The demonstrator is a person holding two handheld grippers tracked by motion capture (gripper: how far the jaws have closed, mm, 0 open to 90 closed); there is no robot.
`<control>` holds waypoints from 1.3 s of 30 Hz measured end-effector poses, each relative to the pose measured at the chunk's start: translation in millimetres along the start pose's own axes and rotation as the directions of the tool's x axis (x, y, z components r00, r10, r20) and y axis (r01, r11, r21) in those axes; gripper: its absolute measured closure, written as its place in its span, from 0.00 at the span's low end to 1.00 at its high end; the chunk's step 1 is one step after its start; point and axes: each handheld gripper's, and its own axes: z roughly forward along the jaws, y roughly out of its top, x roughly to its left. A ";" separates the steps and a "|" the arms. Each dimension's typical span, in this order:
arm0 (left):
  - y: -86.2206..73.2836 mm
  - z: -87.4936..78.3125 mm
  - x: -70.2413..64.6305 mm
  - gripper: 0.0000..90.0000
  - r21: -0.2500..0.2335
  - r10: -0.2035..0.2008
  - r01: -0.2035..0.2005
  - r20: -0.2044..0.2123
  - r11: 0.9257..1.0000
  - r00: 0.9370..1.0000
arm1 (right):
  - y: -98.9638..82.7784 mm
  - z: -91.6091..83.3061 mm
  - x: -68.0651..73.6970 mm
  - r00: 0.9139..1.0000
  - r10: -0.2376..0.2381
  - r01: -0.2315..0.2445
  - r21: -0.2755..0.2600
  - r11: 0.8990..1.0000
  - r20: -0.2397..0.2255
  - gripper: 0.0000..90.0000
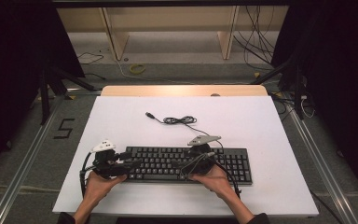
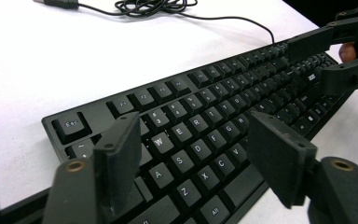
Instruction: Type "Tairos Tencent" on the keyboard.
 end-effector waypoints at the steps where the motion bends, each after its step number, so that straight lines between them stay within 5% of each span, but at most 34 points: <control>1: 0.1 0.2 0.2 0.42 0.004 -0.001 0.001 -0.004 1.000 1.000 | -0.1 -0.2 0.0 1.000 0.000 0.000 0.000 1.000 0.000 0.40; 8: 0.7 5.8 0.2 0.60 0.049 0.009 -0.008 -0.010 0.999 1.000 | -1.2 -2.0 1.1 1.000 0.001 -0.001 -0.007 1.000 -0.009 0.38; 16: 1.4 16.5 -4.7 0.83 0.117 0.066 -0.065 -0.008 0.991 0.998 | -3.6 -3.8 3.1 1.000 -0.007 0.006 -0.009 1.000 -0.012 0.36; 24: 1.3 24.6 -5.6 0.93 0.169 0.072 -0.068 -0.018 0.983 0.997 | -6.2 -6.1 5.1 0.999 -0.029 0.029 -0.015 0.999 -0.014 0.36; 39: 1.3 30.3 -2.8 0.99 0.190 0.077 -0.071 -0.026 0.979 0.997 | -8.1 -7.7 8.1 0.999 -0.040 0.039 -0.016 0.999 -0.023 0.36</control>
